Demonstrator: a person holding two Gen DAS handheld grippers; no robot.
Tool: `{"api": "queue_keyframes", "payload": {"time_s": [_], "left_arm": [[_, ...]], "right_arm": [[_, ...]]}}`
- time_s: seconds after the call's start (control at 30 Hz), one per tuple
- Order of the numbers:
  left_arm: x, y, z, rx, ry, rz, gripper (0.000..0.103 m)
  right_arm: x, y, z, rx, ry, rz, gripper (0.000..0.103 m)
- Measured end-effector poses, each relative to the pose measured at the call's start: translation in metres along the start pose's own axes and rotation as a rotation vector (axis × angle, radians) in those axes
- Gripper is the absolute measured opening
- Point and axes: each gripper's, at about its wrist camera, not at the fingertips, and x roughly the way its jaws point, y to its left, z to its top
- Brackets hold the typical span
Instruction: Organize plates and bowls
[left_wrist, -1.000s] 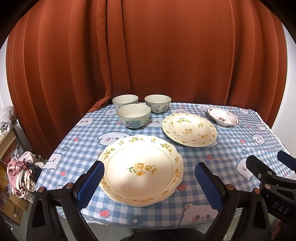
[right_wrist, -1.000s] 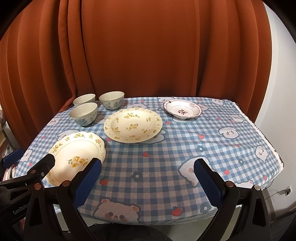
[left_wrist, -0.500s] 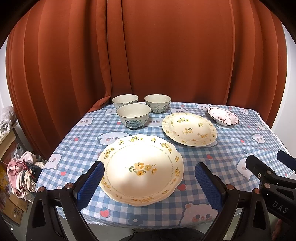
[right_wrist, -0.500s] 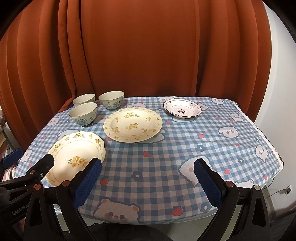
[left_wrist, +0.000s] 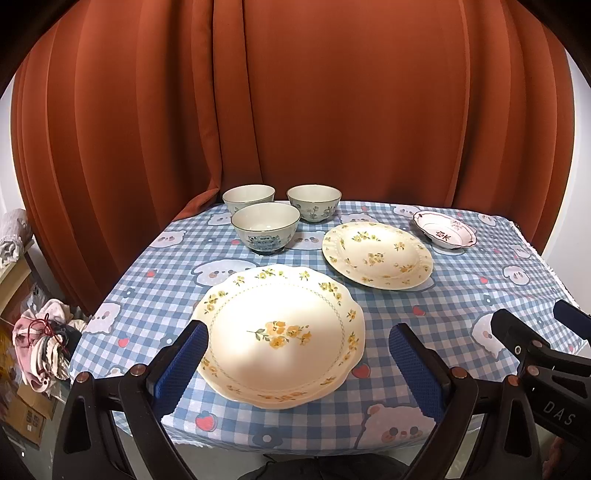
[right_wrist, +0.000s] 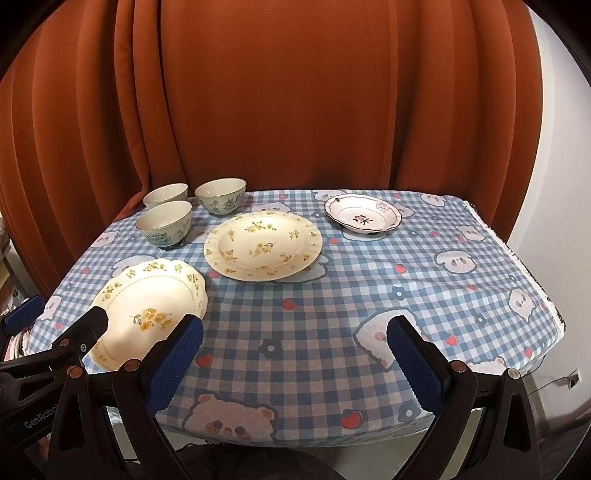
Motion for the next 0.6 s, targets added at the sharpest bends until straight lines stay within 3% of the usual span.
{"api": "queue_keyframes", "payload": {"time_s": [0.33, 0.6], "left_arm": [[0.004, 0.006, -0.002, -0.002, 0.021, 0.018, 0.098], [0.025, 0.032, 0.014, -0.003, 0.05, 0.026, 0.097]], "right_arm": [[0.004, 0.004, 0.001, -0.009, 0.017, 0.009, 0.101], [0.025, 0.032, 0.016, -0.019, 0.052, 0.019, 0.101]]}}
